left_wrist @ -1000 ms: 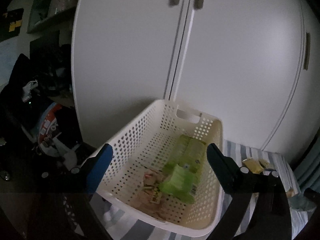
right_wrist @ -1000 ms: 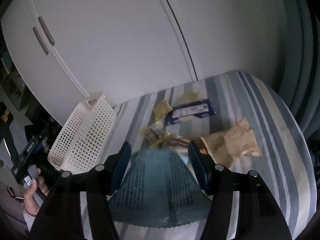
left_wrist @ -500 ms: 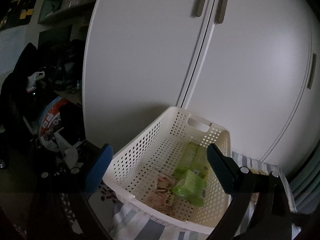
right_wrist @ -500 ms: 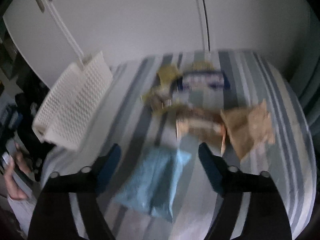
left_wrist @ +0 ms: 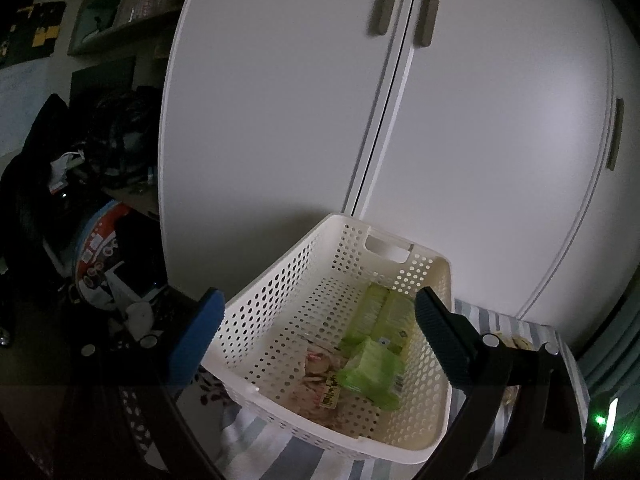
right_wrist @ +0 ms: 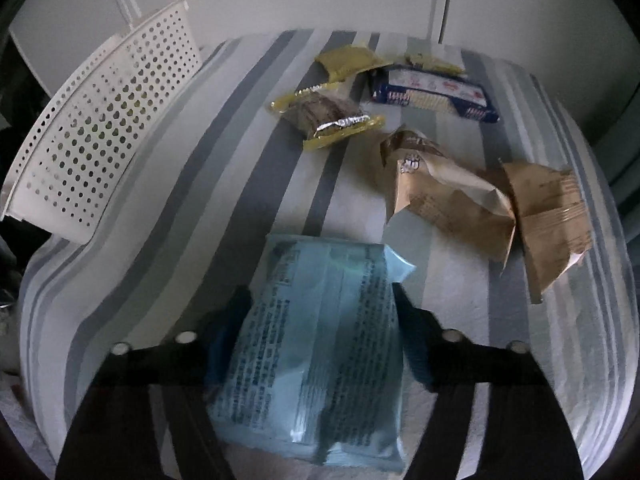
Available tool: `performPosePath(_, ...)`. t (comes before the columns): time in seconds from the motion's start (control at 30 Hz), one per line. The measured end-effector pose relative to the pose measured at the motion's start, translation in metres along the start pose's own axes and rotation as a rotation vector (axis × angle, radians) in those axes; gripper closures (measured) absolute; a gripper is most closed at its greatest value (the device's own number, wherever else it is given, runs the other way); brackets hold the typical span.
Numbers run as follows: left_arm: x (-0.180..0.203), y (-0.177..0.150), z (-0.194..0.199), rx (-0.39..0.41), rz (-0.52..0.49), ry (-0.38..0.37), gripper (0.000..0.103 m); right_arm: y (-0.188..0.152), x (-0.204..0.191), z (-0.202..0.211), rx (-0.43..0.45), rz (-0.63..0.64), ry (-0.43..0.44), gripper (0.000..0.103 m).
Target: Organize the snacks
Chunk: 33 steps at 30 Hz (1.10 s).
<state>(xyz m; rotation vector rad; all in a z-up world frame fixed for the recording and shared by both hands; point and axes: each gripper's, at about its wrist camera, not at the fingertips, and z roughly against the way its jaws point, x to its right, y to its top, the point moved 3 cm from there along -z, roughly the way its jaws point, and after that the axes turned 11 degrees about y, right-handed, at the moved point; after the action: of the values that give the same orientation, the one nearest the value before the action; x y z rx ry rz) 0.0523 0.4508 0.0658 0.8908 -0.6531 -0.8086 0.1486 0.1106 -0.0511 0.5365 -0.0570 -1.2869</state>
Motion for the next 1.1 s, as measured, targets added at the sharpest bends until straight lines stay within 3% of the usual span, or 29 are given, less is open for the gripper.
performPosePath(0.13, -0.004, 0.002, -0.001, 0.001, 0.012, 0.009, 0.006, 0.001, -0.007, 0.014, 0.039, 0.002, 0.043, 0.049)
performPosePath(0.33, -0.012, 0.004, 0.000, 0.012, 0.031, 0.030, 0.006, 0.021, -0.040, 0.045, 0.137, 0.063, 0.100, 0.050)
performPosePath(0.57, -0.023, 0.006, 0.002, 0.036, 0.042, 0.085, 0.006, 0.082, -0.115, 0.072, 0.239, 0.163, 0.217, 0.050)
performPosePath(0.73, -0.029, 0.008, 0.003, 0.047, 0.046, 0.116, 0.006, 0.120, -0.168, 0.066, 0.267, 0.239, 0.254, 0.050)
performPosePath(0.97, -0.041, 0.011, 0.003, 0.051, 0.074, 0.136, 0.006, 0.156, -0.225, 0.031, 0.240, 0.283, 0.288, 0.049)
performPosePath(1.1, -0.045, 0.012, 0.003, 0.051, 0.082, 0.145, 0.006, 0.171, -0.237, 0.013, 0.218, 0.265, 0.306, 0.041)
